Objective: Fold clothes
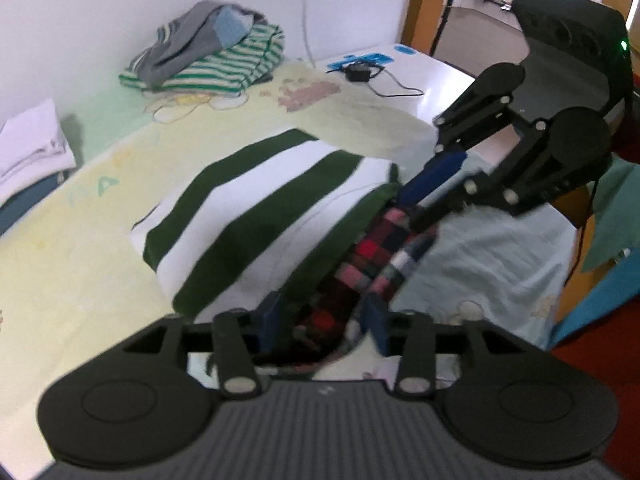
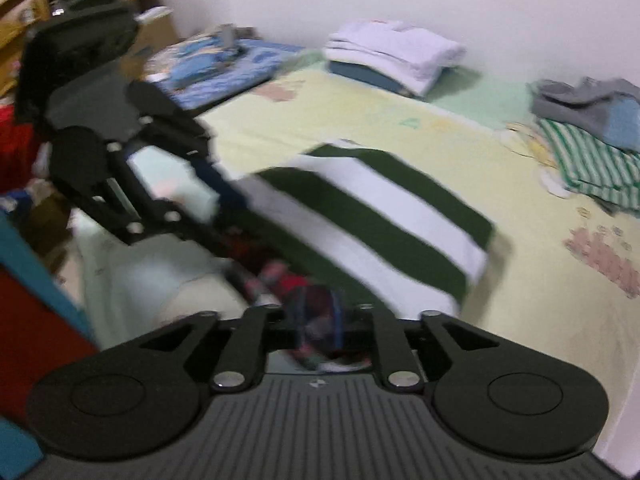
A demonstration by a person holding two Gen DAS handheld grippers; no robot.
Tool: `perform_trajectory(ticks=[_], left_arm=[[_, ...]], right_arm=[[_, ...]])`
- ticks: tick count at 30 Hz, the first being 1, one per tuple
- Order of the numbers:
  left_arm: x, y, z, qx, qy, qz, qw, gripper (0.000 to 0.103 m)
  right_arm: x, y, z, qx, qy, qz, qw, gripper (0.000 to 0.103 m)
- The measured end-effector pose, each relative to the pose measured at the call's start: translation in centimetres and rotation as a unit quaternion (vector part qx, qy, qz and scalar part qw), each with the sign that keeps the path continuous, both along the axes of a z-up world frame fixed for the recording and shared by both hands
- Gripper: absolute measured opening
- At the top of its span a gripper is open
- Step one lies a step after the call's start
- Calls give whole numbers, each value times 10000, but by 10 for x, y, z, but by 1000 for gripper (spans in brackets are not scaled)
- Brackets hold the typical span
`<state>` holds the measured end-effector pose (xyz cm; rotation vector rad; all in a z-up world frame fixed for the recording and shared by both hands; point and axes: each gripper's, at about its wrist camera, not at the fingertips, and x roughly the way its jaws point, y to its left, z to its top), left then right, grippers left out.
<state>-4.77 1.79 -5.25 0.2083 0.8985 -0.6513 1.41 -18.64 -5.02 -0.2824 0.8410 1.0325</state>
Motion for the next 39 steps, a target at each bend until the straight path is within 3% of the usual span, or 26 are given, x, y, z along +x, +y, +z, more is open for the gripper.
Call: perform_trajectory(ticks=[1,3,5,6,9,13,15,19,22,24,26,28,32,34,36,39], left_arm=[[-2,-2,-1,-10,13,-21,10000,54],[-3,-7,-10,75,116,-65,9999,51],[-1,-12,-20,243,165,-66,9995,46],[1,-13,-24,309,152,-42,9994,41],[7,-7,-27,232,215,69,9995,27],[22,10,-33,-139,558,349,9977,28],[25,10,-35,-219,626,427,9969,28],[22,11,-30,-262,578,442,9970,27],[19,11,-25,-285,527,441,9972,34],[17,11,-22,-299,492,440,9974,35],[15,11,-19,-314,458,439,9975,35],[13,12,-15,-329,423,438,9976,35],[9,12,-9,-359,354,436,9978,35],[7,16,4,-411,155,461,9980,37],[11,20,17,-508,-57,512,9974,48],[32,15,15,-653,-99,804,9946,48]], right_arm=[[-2,1,-1,35,58,37,10000,38],[-5,7,-10,-177,11,31,9998,37],[-4,11,-20,-371,-6,-29,9993,22],[-2,11,-24,-388,56,-102,9992,1],[6,3,-22,-113,149,-434,9989,0],[23,-6,-28,61,444,-964,9943,0],[28,-5,-37,-9,545,-1057,9929,0],[31,-8,-25,118,718,-1369,9879,4],[37,-11,-13,377,433,-1782,9823,7],[48,-4,-19,141,162,-2175,9758,16],[55,0,-33,-13,354,-2345,9715,17],[52,1,-43,-134,527,-2254,9727,17],[50,9,-33,-447,215,-1973,9791,15],[59,8,-18,-68,26,-2032,9791,15],[76,14,-10,230,-81,-2137,9766,15],[100,41,-17,155,-564,-2206,9736,15]])
